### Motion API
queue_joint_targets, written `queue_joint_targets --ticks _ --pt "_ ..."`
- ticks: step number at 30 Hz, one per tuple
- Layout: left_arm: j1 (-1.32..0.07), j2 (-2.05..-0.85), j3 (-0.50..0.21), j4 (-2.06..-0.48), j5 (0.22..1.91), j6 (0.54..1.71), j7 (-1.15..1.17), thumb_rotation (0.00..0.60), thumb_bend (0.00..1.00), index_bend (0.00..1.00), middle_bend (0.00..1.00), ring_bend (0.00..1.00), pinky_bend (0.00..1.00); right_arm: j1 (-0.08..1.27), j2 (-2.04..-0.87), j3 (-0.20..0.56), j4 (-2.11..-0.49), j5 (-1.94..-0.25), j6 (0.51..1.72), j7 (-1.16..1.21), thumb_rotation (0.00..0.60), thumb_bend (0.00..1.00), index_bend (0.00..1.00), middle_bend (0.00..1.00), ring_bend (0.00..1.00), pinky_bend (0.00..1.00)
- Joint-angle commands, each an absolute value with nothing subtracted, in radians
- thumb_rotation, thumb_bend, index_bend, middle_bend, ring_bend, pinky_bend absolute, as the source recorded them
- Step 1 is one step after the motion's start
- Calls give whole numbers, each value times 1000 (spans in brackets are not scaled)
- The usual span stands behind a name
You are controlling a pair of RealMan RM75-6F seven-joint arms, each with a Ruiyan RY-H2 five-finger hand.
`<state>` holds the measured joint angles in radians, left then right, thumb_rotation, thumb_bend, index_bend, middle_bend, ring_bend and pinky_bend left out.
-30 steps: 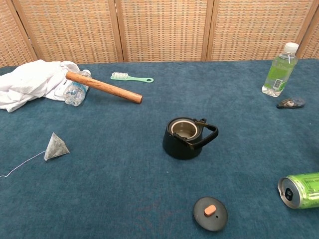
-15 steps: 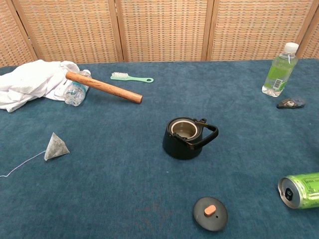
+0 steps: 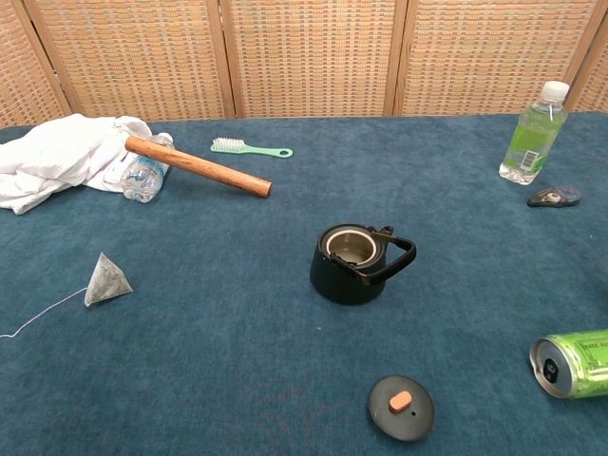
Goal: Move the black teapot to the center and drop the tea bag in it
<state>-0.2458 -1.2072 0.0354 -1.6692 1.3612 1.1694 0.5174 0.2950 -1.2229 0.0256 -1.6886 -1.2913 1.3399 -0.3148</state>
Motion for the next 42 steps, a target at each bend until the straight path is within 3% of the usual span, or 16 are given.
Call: queue_joint_targets --ticks 1,13,42 --pt "-249 -1222 37 -1657 1337 1153 526 600 385 469 848 773 668 292 -1224 28 -1687 -1293 1336 -313 600 379 308 226 208 372" --pt "-260 -1273 45 -1626 1296 1123 516 600 332 469 856 783 669 280 -1223 39 -1683 -1297 1319 -309 600 379 308 226 208 372" --pt "-293 -1362 40 -1579 1229 1094 528 600 326 469 860 784 669 241 -1200 47 -1698 -1293 1316 -317 600 379 308 226 202 372"
